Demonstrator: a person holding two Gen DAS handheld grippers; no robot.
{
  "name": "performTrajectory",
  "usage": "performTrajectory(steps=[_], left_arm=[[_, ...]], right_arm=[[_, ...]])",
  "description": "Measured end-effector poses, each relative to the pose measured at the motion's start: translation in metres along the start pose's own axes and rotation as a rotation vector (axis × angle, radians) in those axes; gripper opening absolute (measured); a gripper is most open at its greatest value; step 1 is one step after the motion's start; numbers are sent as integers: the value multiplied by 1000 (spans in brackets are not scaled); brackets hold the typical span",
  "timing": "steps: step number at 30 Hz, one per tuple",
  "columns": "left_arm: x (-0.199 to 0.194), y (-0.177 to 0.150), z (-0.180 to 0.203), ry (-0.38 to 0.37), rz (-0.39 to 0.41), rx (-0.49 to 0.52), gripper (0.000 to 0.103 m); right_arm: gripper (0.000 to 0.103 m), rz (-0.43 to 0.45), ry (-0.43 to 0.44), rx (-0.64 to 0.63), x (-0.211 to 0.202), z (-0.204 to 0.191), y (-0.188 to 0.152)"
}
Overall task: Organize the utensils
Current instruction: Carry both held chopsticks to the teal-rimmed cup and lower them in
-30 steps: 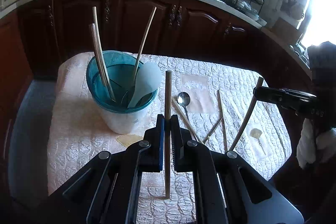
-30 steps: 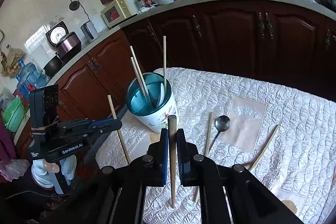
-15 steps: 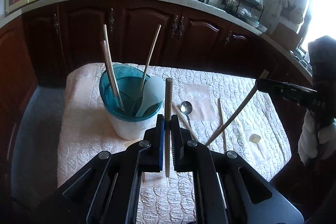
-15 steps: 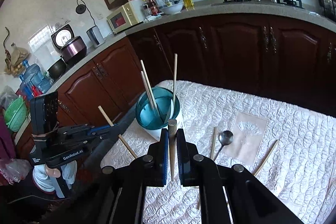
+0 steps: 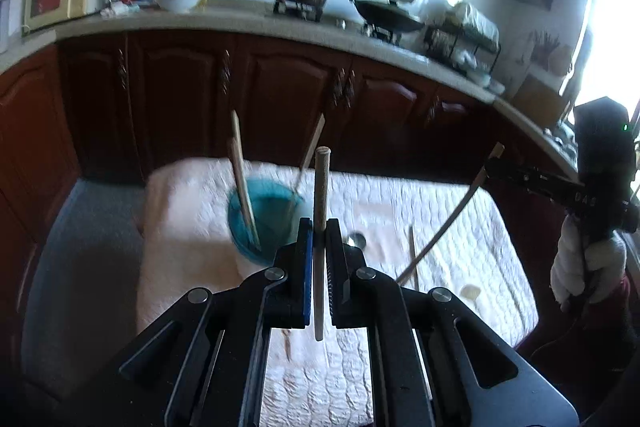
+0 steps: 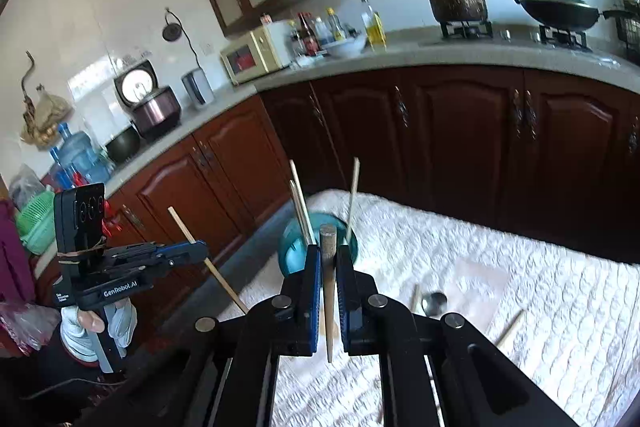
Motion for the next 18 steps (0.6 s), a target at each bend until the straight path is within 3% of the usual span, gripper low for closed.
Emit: performTrajectory(steps=[9, 18], left_arm=[[-18, 62, -6, 56, 144, -4, 5], [34, 66, -18, 152, 129, 14, 5]], right_arm=[[7, 101, -16, -15, -3, -7, 59], [7, 127, -73, -36, 50, -5, 99]])
Point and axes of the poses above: each gripper's, at about its wrist camera, not at the fingertips, and x roughly the way its jaws point, z to its right, y to its top, the point moved 4 cm from there along x, roughly the way its jaws point, and after that the axes turned 11 degrees about -x, right-handed, at the moved point
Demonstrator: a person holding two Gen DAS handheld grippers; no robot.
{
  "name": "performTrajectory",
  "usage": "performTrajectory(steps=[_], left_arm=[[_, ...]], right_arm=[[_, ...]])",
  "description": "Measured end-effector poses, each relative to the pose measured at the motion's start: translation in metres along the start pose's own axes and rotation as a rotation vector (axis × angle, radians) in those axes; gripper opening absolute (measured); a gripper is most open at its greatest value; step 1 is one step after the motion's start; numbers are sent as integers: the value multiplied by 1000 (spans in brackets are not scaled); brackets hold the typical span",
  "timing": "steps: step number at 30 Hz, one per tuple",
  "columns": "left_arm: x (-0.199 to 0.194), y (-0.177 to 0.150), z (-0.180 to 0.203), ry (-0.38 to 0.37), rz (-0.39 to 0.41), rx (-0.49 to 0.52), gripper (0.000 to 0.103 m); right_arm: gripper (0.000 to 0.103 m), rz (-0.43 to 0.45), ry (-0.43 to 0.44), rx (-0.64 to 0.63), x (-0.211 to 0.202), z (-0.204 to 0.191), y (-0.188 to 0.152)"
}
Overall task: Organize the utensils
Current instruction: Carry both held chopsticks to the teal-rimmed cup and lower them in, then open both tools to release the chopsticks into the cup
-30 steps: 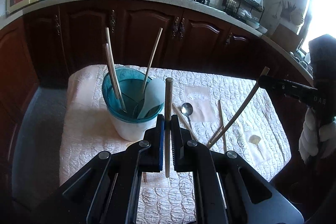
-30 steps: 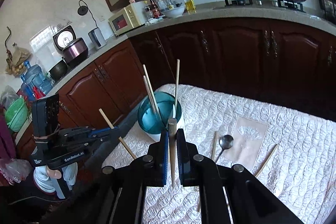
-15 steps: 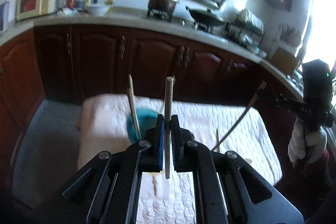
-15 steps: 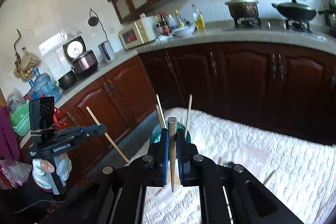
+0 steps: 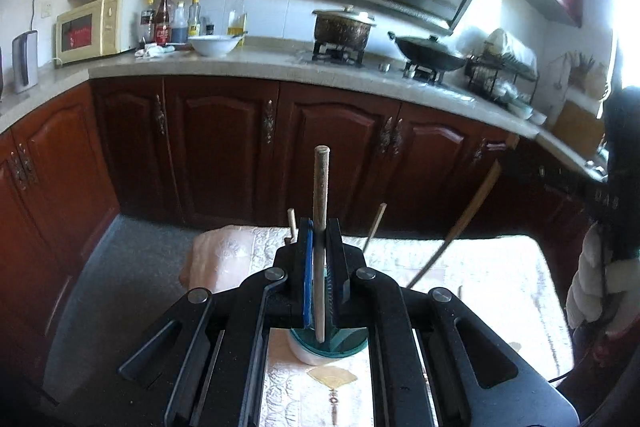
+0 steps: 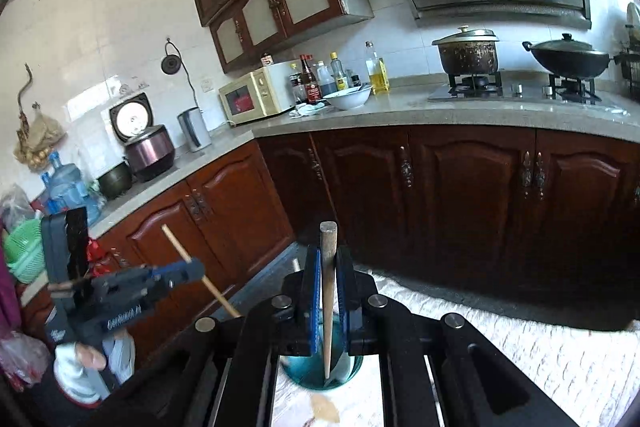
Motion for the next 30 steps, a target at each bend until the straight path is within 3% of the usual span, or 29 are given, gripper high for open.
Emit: performTrajectory(steps=[6, 13, 26, 27, 28, 30], left_arm=[[31, -12, -5, 29, -38, 6, 5], [60, -30, -9, 48, -87, 8, 5], [88, -48, -19, 58, -149, -54, 5], [88, -48, -19, 55, -151, -60, 5], [87, -48, -19, 56, -151, -64, 5], [86, -48, -19, 56, -150, -72, 12]], right_arm=[[7, -21, -16, -19, 52, 0, -1], [7, -112, 3, -15, 107, 2, -29], [7, -236, 56, 97, 155, 29, -82], [11, -244, 56, 105, 155, 31, -85], [23, -252, 58, 112, 155, 33, -87], [32, -246, 62, 125, 152, 35, -90]])
Point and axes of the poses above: each gripper's, at about its wrist camera, not at the fingertips, and x roughly the way its jaws point, z to its right, y to its top, the point moved 4 cm from there along x, roughly the way its jaws point, and after that the axes turned 11 degrees about -x, right-handed, at the moved point
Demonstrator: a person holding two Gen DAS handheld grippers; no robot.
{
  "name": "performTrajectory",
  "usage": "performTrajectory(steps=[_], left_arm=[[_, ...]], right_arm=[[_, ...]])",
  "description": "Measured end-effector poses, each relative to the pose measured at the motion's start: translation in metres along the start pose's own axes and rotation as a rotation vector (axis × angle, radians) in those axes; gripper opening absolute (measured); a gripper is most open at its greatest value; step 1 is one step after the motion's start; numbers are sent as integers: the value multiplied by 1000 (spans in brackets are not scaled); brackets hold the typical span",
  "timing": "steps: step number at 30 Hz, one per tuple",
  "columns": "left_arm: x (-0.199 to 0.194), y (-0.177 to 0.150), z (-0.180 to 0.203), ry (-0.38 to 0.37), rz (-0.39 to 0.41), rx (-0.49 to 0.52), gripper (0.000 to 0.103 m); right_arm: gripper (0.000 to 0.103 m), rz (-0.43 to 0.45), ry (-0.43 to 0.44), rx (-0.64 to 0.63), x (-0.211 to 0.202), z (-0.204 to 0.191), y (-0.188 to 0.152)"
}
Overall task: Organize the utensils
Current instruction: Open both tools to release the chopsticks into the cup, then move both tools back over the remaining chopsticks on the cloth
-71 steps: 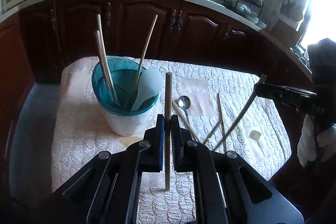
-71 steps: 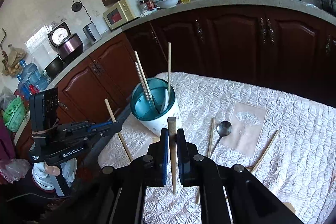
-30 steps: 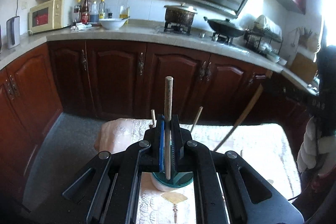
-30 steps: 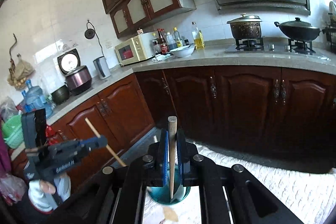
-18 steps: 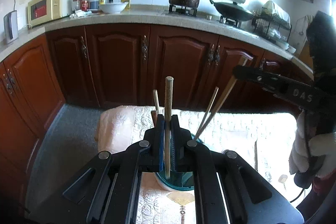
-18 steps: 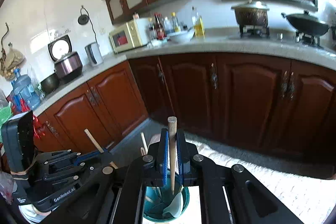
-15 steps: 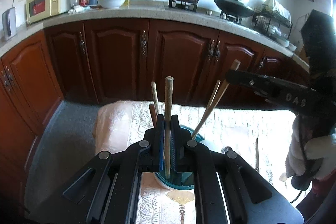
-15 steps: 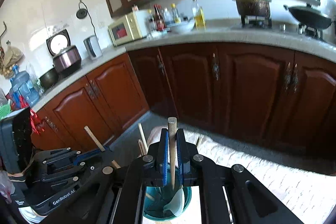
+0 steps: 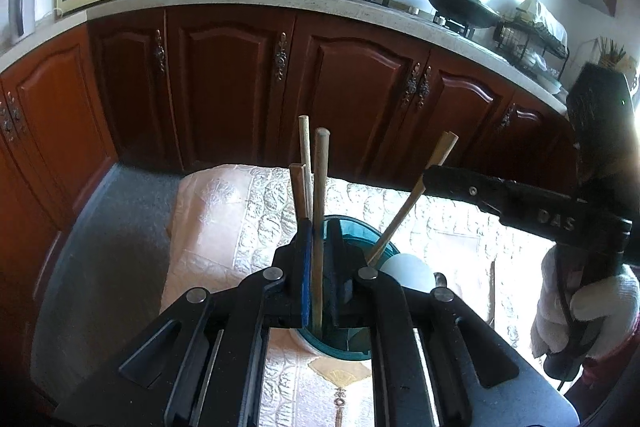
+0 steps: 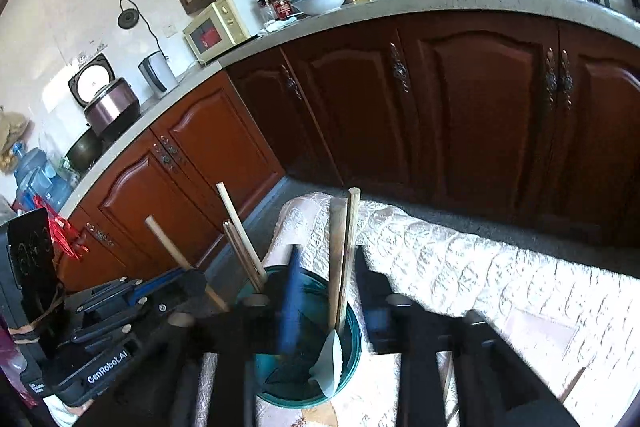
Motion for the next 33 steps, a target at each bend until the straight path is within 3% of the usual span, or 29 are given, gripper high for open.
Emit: performTrajectory(steps=[6, 9, 15, 23, 33], left_arm=[[-11, -5, 1, 15, 27, -2, 37], [-18, -9, 4, 23, 40, 7, 41], [-25, -20, 14, 51, 61, 38, 42], [-27, -43, 36, 70, 76, 89, 42], [-21, -76, 77, 31, 42, 134, 47]], right_arm=[[32, -11, 2, 7, -8, 4, -15], [32, -9, 7, 14, -16, 4, -22], [33, 20, -14, 25, -36, 4, -36], [36, 52, -115, 12, -75, 2, -68], [40, 69, -208, 57, -124, 18, -112]])
Point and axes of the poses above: each gripper's, at about its wrist camera, not at the fingertips, and x roughly the way its jaws point, z to its right, y to its top, the point moved 4 cm from there along x, roughly the way its jaws point, and after that the axes turned 11 degrees about -x, right-handed, at the moved point
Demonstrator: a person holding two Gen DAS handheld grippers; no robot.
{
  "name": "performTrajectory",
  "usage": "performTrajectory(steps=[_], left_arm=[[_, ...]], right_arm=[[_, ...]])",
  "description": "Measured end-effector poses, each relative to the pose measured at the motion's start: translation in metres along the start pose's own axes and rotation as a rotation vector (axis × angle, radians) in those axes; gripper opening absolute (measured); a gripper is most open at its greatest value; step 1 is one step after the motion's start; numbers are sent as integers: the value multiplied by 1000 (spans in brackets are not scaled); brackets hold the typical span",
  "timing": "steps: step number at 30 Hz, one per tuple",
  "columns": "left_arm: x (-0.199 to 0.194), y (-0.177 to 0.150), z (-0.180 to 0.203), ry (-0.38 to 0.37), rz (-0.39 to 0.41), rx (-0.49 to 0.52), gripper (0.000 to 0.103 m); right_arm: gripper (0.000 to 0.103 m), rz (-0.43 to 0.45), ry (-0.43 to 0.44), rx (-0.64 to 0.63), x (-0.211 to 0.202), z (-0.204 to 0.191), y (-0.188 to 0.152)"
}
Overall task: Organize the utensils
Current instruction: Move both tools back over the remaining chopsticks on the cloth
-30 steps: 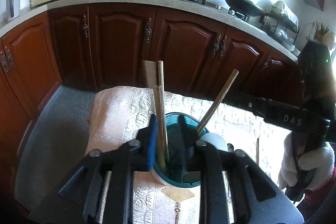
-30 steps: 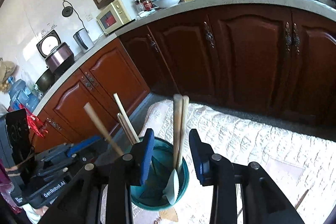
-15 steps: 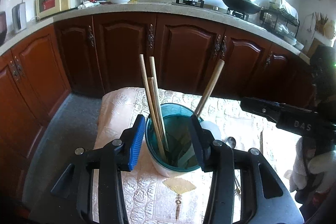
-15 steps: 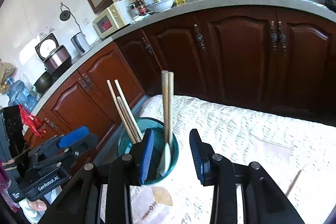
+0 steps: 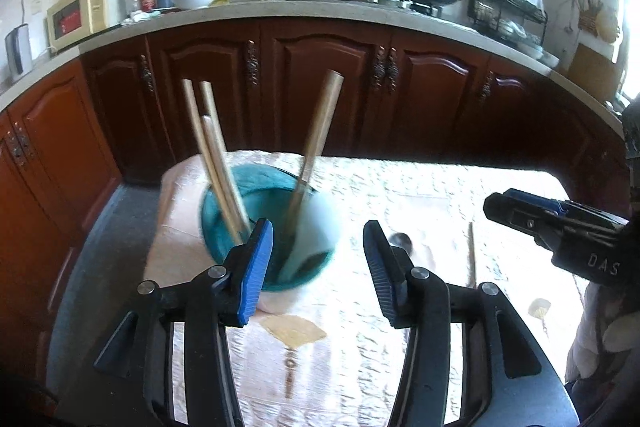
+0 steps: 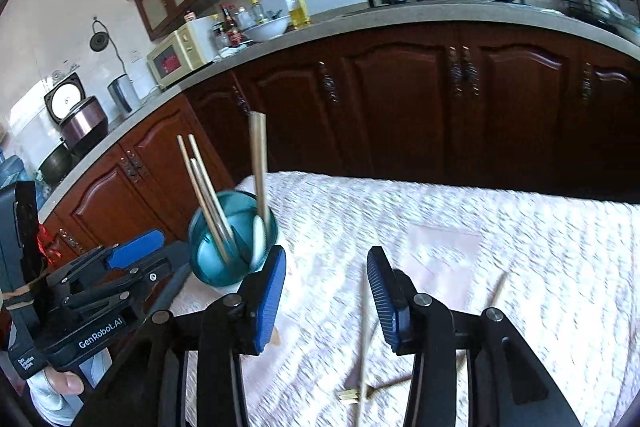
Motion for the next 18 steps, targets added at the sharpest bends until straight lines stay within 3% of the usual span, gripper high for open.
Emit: performTrajectory(steps=[10, 18], left_arm=[[15, -23, 33, -51, -65, 28, 55], [41, -48, 37, -120, -184, 0, 57]], right_arm=[[41, -65, -76, 62, -22, 50, -50], [42, -186, -108, 144, -3, 91, -101]])
Point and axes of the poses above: each gripper's, at about its wrist camera, not at the fingertips, and x roughly the way its jaws point, z to its right, y to its top, the point moved 4 cm from there along x, roughly the way its jaws point, and after that the axes turned 11 degrees about -x, right-handed, at the moved point
